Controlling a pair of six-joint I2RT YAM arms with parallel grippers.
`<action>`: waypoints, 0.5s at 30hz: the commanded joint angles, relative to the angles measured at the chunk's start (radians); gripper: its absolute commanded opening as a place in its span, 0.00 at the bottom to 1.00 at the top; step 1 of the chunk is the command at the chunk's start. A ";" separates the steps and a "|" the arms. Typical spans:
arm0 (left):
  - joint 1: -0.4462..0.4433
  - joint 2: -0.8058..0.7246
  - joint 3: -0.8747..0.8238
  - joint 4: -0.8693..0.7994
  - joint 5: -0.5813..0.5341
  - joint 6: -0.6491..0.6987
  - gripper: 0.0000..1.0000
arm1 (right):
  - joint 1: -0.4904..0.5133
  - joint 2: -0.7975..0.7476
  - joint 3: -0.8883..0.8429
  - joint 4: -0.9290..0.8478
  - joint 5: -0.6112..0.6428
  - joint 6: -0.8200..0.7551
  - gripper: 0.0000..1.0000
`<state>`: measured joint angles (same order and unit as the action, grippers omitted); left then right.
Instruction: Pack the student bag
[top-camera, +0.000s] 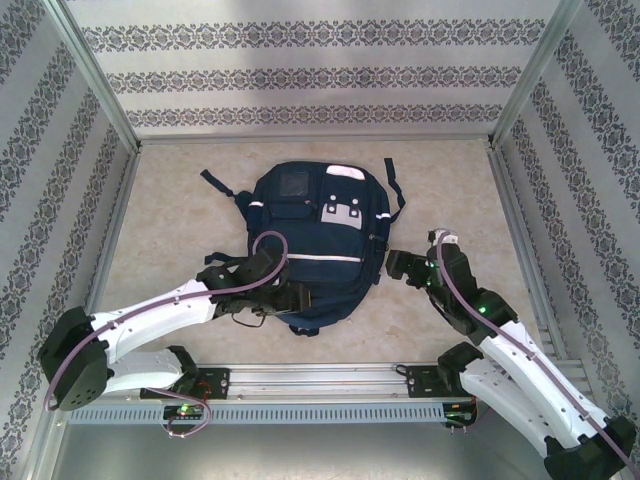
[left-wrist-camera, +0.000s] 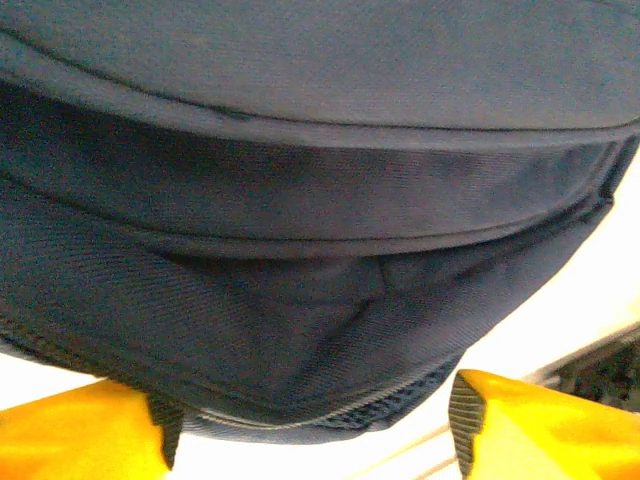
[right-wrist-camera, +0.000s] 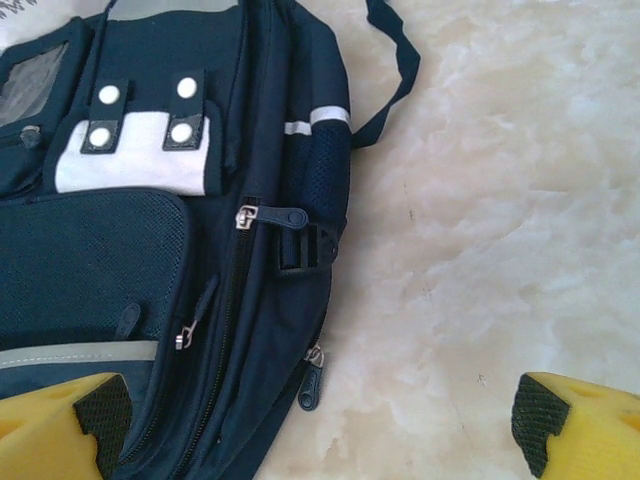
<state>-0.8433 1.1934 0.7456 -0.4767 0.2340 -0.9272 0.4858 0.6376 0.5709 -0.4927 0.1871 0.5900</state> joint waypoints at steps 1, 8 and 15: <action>-0.011 -0.042 0.007 0.059 0.069 0.083 0.77 | -0.012 -0.039 0.034 -0.027 -0.012 -0.049 0.98; 0.026 -0.261 0.076 -0.030 -0.088 0.316 1.00 | -0.023 -0.084 0.085 -0.019 -0.093 -0.169 0.98; 0.059 -0.269 0.136 0.124 -0.815 0.655 1.00 | -0.024 -0.121 -0.026 0.277 0.142 -0.375 0.98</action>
<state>-0.8085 0.9138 0.9092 -0.4603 -0.2123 -0.5220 0.4728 0.5335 0.6060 -0.3962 0.2184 0.3573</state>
